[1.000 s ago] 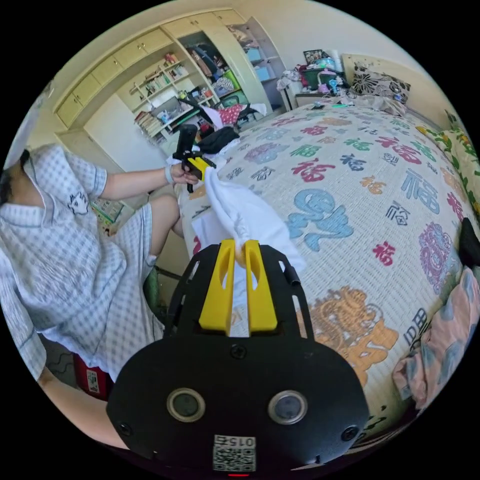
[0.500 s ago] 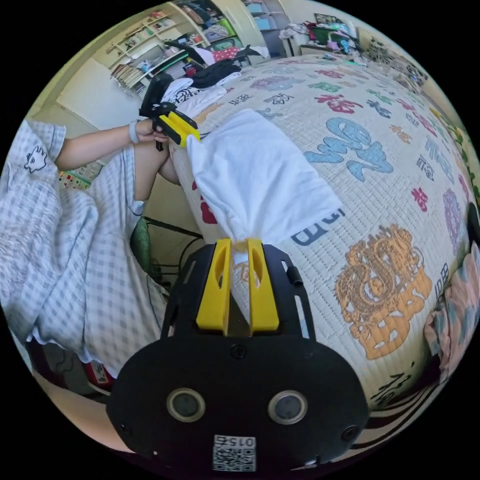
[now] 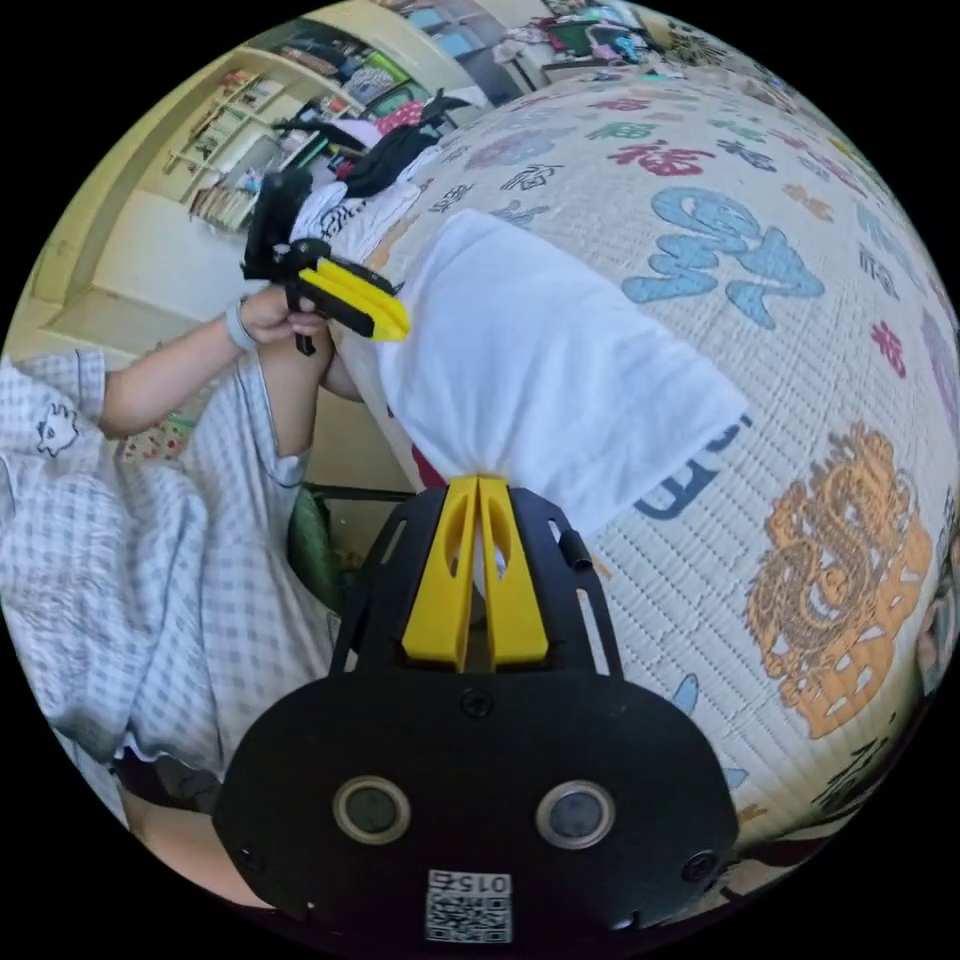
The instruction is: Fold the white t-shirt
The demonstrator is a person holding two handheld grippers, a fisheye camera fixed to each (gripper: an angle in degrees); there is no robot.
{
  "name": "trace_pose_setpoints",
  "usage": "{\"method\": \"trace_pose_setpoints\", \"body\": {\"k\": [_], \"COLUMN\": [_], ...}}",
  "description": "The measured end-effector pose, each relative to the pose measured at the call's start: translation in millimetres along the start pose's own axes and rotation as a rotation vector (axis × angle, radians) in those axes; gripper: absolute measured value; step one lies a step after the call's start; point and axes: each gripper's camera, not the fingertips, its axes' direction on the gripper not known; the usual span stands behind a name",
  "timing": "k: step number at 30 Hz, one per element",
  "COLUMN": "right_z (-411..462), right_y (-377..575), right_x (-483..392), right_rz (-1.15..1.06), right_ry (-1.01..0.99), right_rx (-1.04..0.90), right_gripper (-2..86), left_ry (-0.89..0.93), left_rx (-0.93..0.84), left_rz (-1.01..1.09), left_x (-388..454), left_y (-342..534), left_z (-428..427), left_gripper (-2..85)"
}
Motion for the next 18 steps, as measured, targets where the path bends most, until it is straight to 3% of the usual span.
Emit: {"method": "trace_pose_setpoints", "body": {"k": [5, 8, 12, 15, 18], "right_z": [-2.9, -15.5, -56.8, -53.8, -33.6], "right_y": [12.3, 17.2, 25.3, 10.5, -3.6], "right_x": [41.5, 63.4, 119.4, 163.7, 204.3], "right_rz": [0.127, 0.170, 0.346, 0.453, 0.532], "right_ry": [-0.113, -0.145, -0.136, -0.145, -0.301], "right_rx": [0.069, 0.123, 0.403, 0.393, 0.376], "right_gripper": [-0.7, -0.1, 5.9, 8.9, 6.4], "left_ry": [0.024, 0.060, 0.109, 0.107, 0.245], "left_rx": [0.012, 0.061, 0.255, 0.273, 0.219], "left_rz": [-0.076, -0.132, -0.271, -0.345, -0.420], "left_x": [-18.6, -26.4, -52.8, -76.4, -100.6], "left_y": [11.3, 10.5, -1.7, -23.4, -38.4], "left_z": [-22.0, -53.8, -99.5, -110.0, -99.4], "left_gripper": [0.2, 3.7, 10.5, 12.3, 10.9]}}
